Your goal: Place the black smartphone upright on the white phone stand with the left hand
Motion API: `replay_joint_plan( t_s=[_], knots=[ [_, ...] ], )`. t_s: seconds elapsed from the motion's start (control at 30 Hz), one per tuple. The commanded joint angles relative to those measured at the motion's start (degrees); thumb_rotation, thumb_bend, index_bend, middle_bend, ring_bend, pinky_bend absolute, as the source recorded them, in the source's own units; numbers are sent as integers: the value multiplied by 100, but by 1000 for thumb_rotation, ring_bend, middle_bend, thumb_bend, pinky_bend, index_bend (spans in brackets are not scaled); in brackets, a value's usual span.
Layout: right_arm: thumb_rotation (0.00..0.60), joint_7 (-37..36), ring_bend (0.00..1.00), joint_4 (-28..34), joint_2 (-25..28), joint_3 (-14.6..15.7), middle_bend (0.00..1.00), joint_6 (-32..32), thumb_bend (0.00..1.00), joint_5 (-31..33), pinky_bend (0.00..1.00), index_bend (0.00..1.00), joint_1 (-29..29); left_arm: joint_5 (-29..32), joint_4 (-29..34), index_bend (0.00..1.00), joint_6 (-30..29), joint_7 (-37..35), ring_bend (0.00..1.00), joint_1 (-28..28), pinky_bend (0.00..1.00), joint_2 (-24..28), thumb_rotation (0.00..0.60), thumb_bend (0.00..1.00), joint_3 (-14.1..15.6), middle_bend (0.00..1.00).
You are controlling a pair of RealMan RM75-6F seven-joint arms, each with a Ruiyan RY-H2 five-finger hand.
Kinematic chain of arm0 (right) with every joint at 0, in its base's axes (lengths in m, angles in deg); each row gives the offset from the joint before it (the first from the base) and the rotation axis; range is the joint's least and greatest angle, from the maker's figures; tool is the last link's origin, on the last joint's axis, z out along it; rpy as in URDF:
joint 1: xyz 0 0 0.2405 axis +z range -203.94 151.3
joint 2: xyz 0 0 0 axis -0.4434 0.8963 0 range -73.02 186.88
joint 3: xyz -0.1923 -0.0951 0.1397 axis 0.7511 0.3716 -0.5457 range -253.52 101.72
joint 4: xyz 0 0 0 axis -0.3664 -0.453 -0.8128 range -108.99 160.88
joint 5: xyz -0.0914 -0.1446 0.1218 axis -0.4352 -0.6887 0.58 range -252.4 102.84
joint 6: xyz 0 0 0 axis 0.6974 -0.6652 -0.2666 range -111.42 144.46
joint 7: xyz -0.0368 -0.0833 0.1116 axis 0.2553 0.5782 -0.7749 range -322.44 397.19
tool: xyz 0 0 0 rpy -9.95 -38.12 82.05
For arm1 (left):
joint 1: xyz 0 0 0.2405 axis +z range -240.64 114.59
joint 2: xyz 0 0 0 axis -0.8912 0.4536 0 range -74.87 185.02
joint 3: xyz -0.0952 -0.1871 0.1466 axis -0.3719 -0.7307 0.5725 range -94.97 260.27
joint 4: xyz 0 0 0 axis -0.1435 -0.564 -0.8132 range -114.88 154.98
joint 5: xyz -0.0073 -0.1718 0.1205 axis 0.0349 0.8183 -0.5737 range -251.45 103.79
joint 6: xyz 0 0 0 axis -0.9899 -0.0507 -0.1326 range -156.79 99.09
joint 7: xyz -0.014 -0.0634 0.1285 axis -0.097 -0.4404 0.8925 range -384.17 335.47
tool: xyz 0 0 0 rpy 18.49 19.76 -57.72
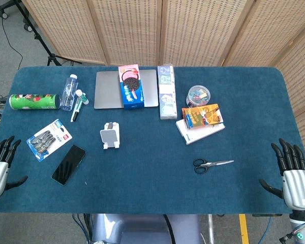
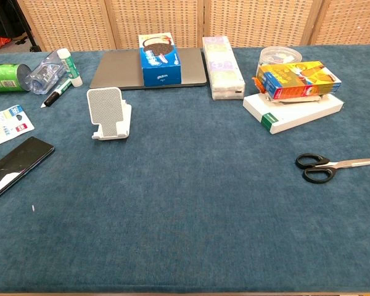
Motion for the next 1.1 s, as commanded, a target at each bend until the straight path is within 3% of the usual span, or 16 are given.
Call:
replay_joint_plan(
  t_s=[0.03, 0.23, 0.37, 0.7, 0.9, 1.1],
  knots=[
    [600, 3, 0, 6, -3, -2, 0, 6, 0, -5, 0, 0, 6, 15, -44, 0, 10, 1, 0, 4, 51, -17, 600, 0, 6, 0],
    [600, 63, 0, 24, -28, 6, 0, 40, 0, -29, 0, 0, 27, 18, -185, 0, 8, -193, 0, -1, 51, 2, 600, 0, -10, 0],
    [600, 114, 0, 11, -59, -2, 0, 58, 0, -26, 0, 0, 41, -345, -678, 0, 122, -549, 0, -153, 51, -14, 600, 0, 108, 0],
    [600, 334, 0, -41, -200, -51, 0, 212, 0, 107, 0, 0, 119, -1781, -3820, 0, 260, -1437, 0, -1035, 51, -794, 600, 0, 539, 0],
    [600, 346, 0, -87, -238, -86, 0, 266, 0, 208, 0, 0, 139, -1945, -5300, 0, 87, -1982, 0, -1221, 51, -1634, 600, 0, 644, 0],
    [600, 238, 0, -76, -208, -101, 0, 292, 0, 240, 0, 0, 151, -1827, -6195, 0, 315, -2382, 0, -1291, 51, -2314, 600, 0, 721, 0]
  ],
)
